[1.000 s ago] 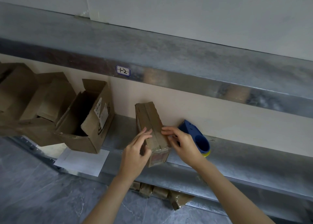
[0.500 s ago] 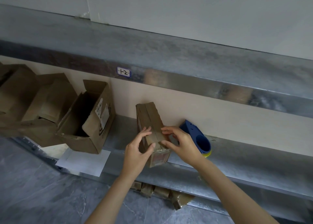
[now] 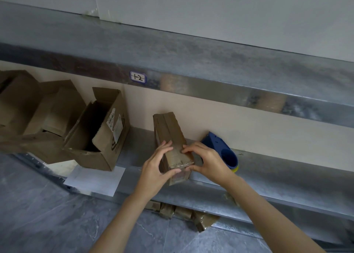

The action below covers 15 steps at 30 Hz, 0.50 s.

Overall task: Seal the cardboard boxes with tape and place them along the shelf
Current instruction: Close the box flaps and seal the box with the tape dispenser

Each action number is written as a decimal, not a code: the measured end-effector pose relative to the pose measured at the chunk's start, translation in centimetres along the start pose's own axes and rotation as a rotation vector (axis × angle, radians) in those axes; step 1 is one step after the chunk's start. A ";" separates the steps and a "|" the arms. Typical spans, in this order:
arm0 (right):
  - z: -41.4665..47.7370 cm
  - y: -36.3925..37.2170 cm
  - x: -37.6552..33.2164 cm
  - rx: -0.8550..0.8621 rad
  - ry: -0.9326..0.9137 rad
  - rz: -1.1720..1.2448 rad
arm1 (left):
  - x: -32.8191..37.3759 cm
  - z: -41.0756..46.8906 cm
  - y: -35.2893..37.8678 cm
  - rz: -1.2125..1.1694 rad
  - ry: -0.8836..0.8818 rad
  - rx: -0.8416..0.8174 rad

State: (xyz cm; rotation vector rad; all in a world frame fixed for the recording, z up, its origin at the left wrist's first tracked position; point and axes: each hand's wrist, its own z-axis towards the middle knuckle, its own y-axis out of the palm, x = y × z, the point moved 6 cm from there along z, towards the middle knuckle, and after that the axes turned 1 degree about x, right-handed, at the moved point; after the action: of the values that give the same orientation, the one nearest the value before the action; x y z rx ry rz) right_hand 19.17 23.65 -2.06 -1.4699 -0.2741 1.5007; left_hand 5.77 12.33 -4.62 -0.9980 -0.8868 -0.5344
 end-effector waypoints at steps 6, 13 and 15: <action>0.1 0.2 -0.8 0.023 0.008 -0.045 | 0.1 0.0 -1.1 0.023 0.039 -0.042; 0.7 3.2 -2.9 -0.096 -0.086 -0.170 | -2.5 -1.5 -6.4 0.069 0.038 0.008; 1.5 3.7 -3.6 -0.088 -0.111 -0.181 | -3.2 -1.9 -7.5 0.047 -0.018 0.099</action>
State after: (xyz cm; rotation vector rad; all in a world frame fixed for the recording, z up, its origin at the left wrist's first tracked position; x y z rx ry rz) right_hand 15.40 19.88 -2.12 -1.3922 -0.5319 1.4398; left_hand -0.80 7.19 -4.13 -0.9325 -0.8959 -0.4384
